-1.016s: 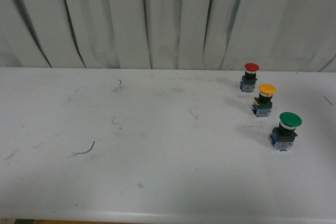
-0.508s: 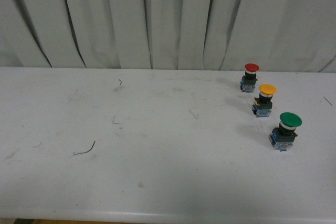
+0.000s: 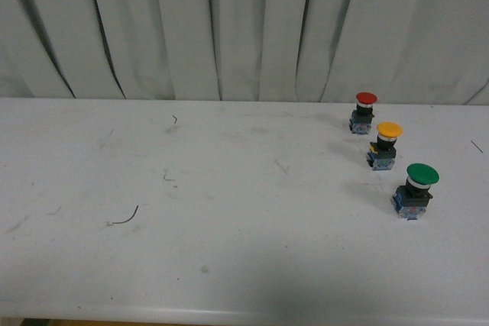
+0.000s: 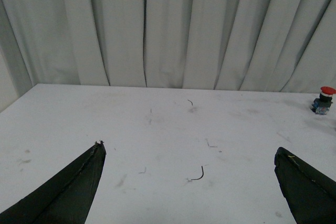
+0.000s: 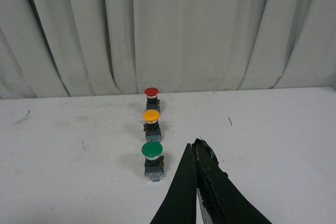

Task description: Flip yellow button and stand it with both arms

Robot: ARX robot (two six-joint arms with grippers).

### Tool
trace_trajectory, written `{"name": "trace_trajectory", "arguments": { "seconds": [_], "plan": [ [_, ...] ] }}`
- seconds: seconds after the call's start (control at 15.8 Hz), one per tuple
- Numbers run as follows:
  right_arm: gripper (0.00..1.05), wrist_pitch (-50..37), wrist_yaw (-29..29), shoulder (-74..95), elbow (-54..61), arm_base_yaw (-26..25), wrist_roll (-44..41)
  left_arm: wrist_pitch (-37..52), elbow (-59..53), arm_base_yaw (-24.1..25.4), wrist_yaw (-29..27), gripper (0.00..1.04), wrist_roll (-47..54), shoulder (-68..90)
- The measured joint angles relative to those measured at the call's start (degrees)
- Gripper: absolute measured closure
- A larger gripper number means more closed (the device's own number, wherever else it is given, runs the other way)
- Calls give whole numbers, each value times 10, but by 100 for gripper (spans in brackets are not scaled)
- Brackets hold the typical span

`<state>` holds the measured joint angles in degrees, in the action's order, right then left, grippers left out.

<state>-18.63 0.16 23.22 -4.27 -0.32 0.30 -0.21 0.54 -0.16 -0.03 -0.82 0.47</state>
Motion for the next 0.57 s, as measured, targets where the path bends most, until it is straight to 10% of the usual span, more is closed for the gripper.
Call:
{"name": "trace_trajectory", "arguments": {
  "seconds": [0.57],
  "plan": [
    [103,65,0,-115,36,0,0,0,0,0,0,7,0,0]
  ]
}}
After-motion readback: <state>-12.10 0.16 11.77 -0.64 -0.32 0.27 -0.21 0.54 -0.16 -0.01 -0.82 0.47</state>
